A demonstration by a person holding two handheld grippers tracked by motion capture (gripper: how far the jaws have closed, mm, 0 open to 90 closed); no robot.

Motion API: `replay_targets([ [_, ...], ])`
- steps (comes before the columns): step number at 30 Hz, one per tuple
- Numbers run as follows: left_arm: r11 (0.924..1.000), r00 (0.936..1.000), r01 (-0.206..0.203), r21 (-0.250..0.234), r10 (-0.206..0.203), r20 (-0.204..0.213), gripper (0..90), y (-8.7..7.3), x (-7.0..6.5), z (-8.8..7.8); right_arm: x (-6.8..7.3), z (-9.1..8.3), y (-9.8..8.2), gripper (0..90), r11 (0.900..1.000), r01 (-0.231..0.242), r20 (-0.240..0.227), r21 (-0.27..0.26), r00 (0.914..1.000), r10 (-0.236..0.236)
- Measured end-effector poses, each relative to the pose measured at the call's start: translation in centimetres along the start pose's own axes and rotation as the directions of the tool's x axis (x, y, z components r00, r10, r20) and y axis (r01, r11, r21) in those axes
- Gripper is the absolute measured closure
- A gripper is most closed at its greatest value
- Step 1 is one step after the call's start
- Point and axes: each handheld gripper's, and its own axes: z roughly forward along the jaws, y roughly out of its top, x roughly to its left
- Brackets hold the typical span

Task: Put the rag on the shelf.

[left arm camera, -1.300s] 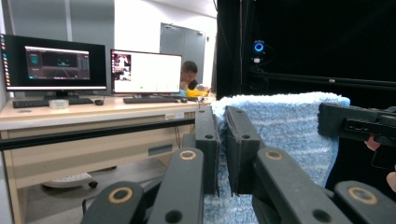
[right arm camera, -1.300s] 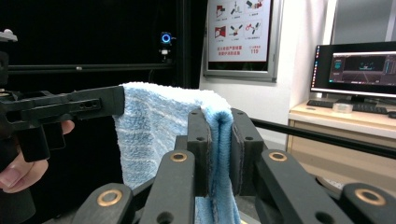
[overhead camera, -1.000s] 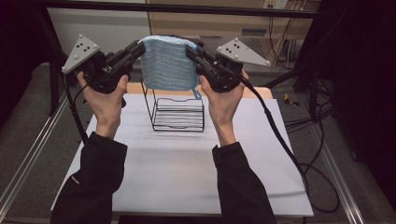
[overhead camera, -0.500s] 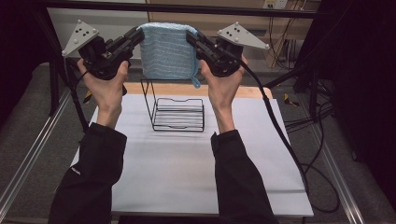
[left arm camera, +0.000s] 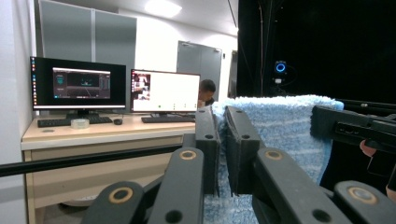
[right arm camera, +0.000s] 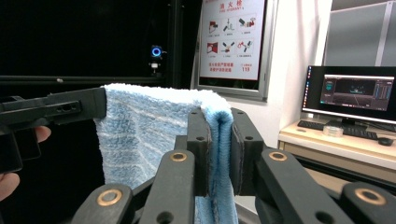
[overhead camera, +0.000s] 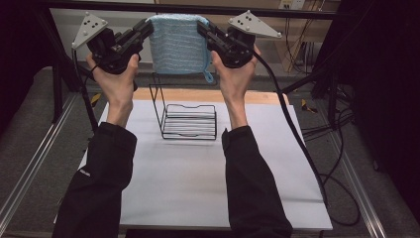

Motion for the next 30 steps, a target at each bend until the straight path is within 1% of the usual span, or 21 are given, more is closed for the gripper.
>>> replay_targets([
  [3, 0.9999, 0.9999, -0.008, 0.008, 0.009, -0.009, 84.3, -0.4, 0.2, 0.4, -0.2, 0.4, -0.4, 81.0, 1.000, 0.005, 0.005, 0.012, 1.0000, -0.005],
  [4, 0.9998, 0.9997, -0.017, 0.007, 0.017, -0.014, 84.3, -0.5, 0.5, 0.6, -0.3, 0.5, -0.5, 81.0, 1.000, 0.010, 0.006, 0.019, 0.9999, -0.010],
  [6, 0.9998, 0.9998, -0.011, 0.018, 0.011, -0.016, 84.3, -1.0, 0.8, 0.9, -0.5, 0.8, -0.9, 81.0, 0.999, 0.009, 0.010, 0.033, 0.9999, -0.010],
  [7, 0.9996, 0.9999, 0.001, 0.029, 0.000, -0.013, 84.4, -1.2, 0.9, 1.0, -0.6, 1.0, -1.1, 80.9, 0.999, 0.006, 0.011, 0.039, 0.9999, -0.006],
  [10, 0.9988, 0.9999, 0.002, 0.050, -0.002, -0.016, 84.3, -2.0, 1.3, 1.3, -0.8, 1.2, -1.8, 80.9, 0.998, -0.007, 0.018, 0.060, 0.9998, 0.005],
  [14, 0.9949, 0.9996, -0.017, 0.099, 0.019, -0.021, 84.3, -2.9, 1.7, 1.9, -1.3, 1.7, -3.0, 80.9, 0.995, -0.013, 0.028, 0.099, 0.9996, 0.010],
  [17, 0.9944, 0.9997, -0.015, 0.105, 0.016, -0.016, 84.3, -3.6, 2.0, 2.0, -1.6, 1.9, -3.8, 80.9, 0.993, -0.022, 0.029, 0.120, 0.9994, 0.018],
  [20, 0.9920, 0.9998, -0.009, 0.126, 0.011, -0.016, 84.3, -4.5, 2.3, 2.0, -1.7, 2.0, -4.5, 80.9, 0.991, -0.013, 0.029, 0.137, 0.9995, 0.009],
  [22, 0.9915, 0.9998, -0.007, 0.130, 0.009, -0.015, 84.3, -5.0, 2.5, 1.9, -1.6, 2.1, -4.9, 80.9, 0.989, -0.012, 0.029, 0.150, 0.9995, 0.008],
  [28, 0.9872, 0.9998, -0.015, 0.159, 0.016, -0.009, 84.3, -6.3, 2.8, 1.7, -1.6, 2.1, -6.0, 80.9, 0.984, -0.011, 0.028, 0.176, 0.9996, 0.006],
  [30, 0.9859, 0.9998, -0.018, 0.166, 0.018, 0.000, 84.3, -6.6, 2.8, 1.6, -1.6, 2.0, -6.3, 80.9, 0.982, -0.020, 0.031, 0.187, 0.9994, 0.015],
])
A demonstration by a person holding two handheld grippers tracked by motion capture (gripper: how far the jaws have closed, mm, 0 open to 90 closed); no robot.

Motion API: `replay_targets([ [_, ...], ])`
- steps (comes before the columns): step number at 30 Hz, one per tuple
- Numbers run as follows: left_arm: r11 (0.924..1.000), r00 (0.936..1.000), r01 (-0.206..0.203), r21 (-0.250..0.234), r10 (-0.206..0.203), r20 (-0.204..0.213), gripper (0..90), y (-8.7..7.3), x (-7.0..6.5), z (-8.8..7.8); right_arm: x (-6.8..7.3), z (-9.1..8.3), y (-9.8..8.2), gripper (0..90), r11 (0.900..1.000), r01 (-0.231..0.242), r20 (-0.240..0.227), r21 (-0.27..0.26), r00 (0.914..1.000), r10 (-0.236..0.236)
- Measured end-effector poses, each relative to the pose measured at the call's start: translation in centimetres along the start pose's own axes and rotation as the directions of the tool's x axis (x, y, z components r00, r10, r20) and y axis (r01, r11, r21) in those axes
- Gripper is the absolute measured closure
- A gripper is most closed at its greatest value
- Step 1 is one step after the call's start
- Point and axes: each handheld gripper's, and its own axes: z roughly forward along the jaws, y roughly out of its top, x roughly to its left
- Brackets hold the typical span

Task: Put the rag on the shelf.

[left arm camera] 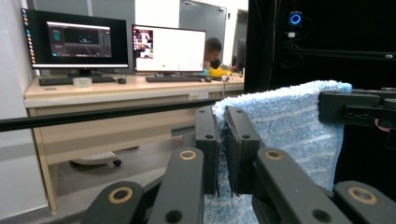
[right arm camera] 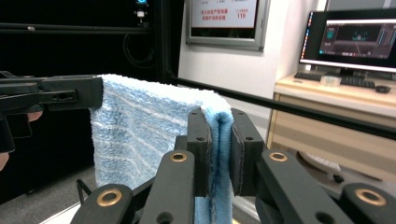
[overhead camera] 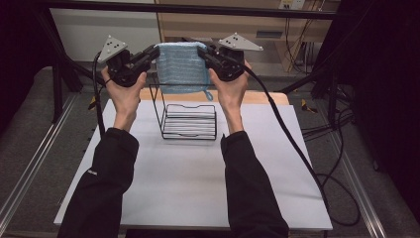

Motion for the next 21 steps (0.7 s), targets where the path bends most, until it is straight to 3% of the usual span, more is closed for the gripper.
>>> replay_targets([
  [13, 0.9964, 0.9974, -0.067, 0.052, 0.065, 0.032, 84.2, -1.3, -0.4, -1.1, 0.4, -1.3, -2.0, 80.6, 0.999, -0.021, -0.039, 0.034, 0.9990, 0.023],
  [15, 0.9967, 0.9965, -0.065, 0.049, 0.062, 0.056, 84.3, -1.5, -0.5, -1.3, 0.4, -1.5, -2.2, 80.6, 0.999, -0.024, -0.043, 0.035, 0.9987, 0.025],
  [21, 0.9940, 0.9943, -0.083, 0.071, 0.078, 0.072, 84.2, -2.0, -0.9, -1.9, 0.5, -2.3, -2.9, 80.2, 0.998, -0.032, -0.060, 0.049, 0.9976, 0.035],
])
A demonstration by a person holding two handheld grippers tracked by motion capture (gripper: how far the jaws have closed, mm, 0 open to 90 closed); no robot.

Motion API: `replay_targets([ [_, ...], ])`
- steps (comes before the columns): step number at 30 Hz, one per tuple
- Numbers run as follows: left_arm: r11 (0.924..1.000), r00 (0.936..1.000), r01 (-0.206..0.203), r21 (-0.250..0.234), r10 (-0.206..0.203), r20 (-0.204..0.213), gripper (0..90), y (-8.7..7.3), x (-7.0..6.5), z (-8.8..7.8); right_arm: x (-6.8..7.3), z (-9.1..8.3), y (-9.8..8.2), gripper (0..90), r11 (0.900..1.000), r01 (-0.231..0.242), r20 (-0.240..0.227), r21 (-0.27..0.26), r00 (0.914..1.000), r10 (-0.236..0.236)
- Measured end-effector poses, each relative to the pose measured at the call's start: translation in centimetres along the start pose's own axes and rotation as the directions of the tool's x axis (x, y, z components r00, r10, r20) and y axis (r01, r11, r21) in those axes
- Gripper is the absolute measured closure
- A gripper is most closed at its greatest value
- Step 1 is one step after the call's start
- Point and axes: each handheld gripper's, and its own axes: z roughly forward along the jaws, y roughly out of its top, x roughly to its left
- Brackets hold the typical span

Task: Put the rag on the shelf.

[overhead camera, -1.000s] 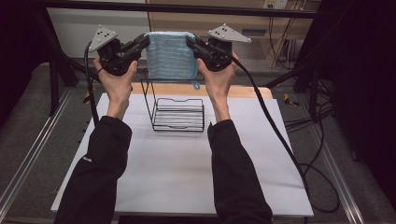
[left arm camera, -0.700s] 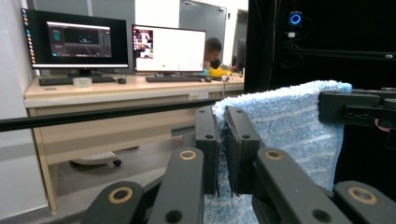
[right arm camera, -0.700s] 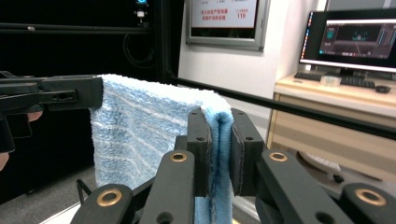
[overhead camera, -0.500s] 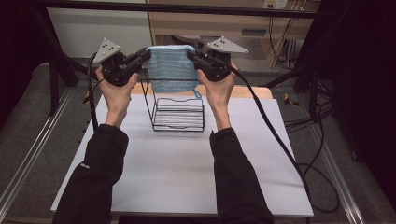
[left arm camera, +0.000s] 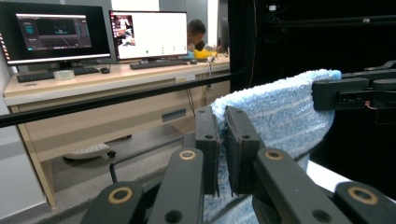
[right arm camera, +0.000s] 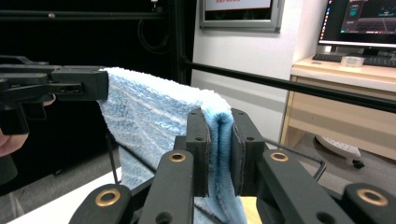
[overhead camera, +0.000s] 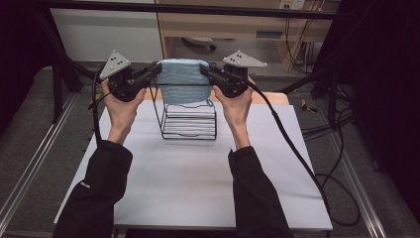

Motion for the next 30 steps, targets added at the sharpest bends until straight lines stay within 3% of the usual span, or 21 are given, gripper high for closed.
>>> replay_targets([
  [14, 0.9983, 0.9989, 0.023, 0.053, -0.025, 0.039, 83.4, -1.3, -0.3, -1.2, 1.0, -0.9, -1.3, 79.9, 0.999, 0.030, -0.041, 0.033, 0.9987, -0.029],
  [20, 0.9957, 0.9987, 0.012, 0.092, -0.016, 0.049, 82.5, -1.6, -0.5, -1.6, 1.2, -1.2, -1.7, 79.8, 0.998, 0.033, -0.058, 0.049, 0.9979, -0.030],
  [26, 0.9916, 0.9988, 0.007, 0.129, -0.013, 0.047, 80.8, -1.1, -0.8, -1.9, 1.3, -1.3, -1.8, 79.8, 0.996, 0.032, -0.069, 0.079, 0.9973, -0.026],
  [30, 0.9927, 0.9982, 0.030, 0.116, -0.036, 0.047, 76.8, 0.0, -0.6, -2.3, 1.3, -1.4, -1.9, 79.9, 0.996, 0.025, -0.079, 0.090, 0.9967, -0.018],
])
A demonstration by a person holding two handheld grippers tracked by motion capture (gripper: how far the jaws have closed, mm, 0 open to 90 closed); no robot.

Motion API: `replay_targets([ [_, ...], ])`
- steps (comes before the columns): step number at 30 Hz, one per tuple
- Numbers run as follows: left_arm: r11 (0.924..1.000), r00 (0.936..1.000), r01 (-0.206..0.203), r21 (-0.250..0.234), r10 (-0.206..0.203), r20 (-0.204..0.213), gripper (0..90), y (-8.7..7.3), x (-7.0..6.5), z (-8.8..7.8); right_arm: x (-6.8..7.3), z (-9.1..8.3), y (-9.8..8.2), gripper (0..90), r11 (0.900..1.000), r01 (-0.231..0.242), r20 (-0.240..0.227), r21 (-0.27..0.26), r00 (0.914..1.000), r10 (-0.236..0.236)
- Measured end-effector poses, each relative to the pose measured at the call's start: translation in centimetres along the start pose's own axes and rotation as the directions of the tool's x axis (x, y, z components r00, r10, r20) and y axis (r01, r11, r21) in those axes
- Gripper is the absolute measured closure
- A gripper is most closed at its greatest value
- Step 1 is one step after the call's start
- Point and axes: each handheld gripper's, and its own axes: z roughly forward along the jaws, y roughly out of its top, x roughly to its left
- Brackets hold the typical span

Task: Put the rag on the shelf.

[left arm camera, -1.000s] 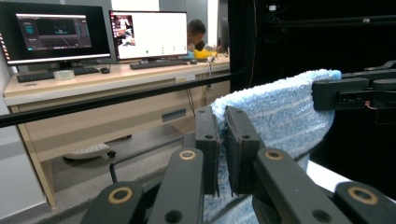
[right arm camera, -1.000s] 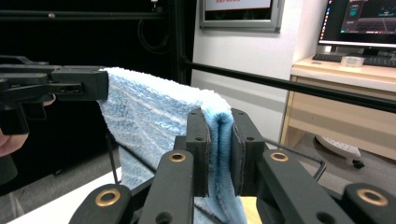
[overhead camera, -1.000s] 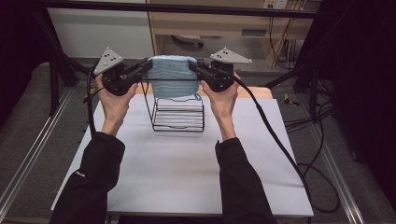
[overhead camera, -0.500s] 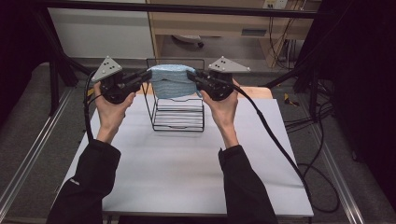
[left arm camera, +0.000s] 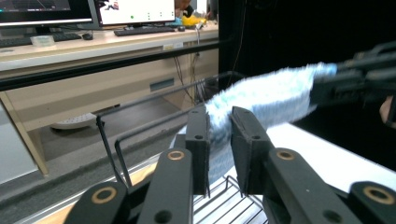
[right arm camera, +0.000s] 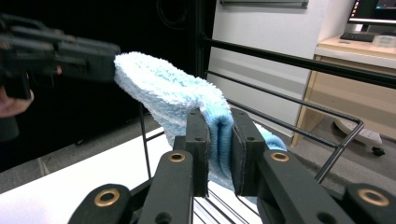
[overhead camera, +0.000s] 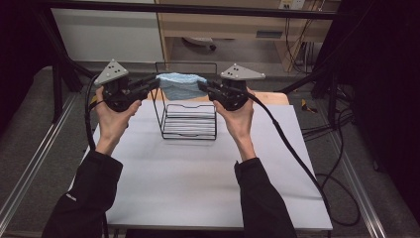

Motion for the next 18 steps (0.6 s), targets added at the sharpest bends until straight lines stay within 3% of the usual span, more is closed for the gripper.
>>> replay_targets([
  [2, 0.9994, 0.9997, 0.023, -0.026, -0.023, 0.002, 76.7, 0.6, 0.2, -0.3, 0.0, 0.0, -0.1, 79.9, 1.000, -0.004, -0.004, 0.002, 1.0000, 0.004],
  [5, 0.9982, 0.9985, 0.054, -0.026, -0.054, -0.010, 78.0, 1.3, 0.5, -0.5, 0.0, -0.1, -0.3, 79.9, 1.000, 0.005, -0.010, 0.008, 0.9999, -0.005],
  [13, 0.9936, 0.9960, 0.088, 0.070, -0.089, 0.007, 89.1, 1.3, 0.6, 1.0, 0.1, -0.2, -0.6, 79.5, 1.000, 0.020, -0.021, 0.012, 0.9996, -0.019],
  [18, 0.9902, 0.9963, 0.075, 0.117, -0.079, 0.032, 89.9, 1.0, 0.3, 1.5, 0.3, -0.2, -0.8, 78.6, 0.998, 0.053, -0.023, 0.027, 0.9984, -0.052],
])
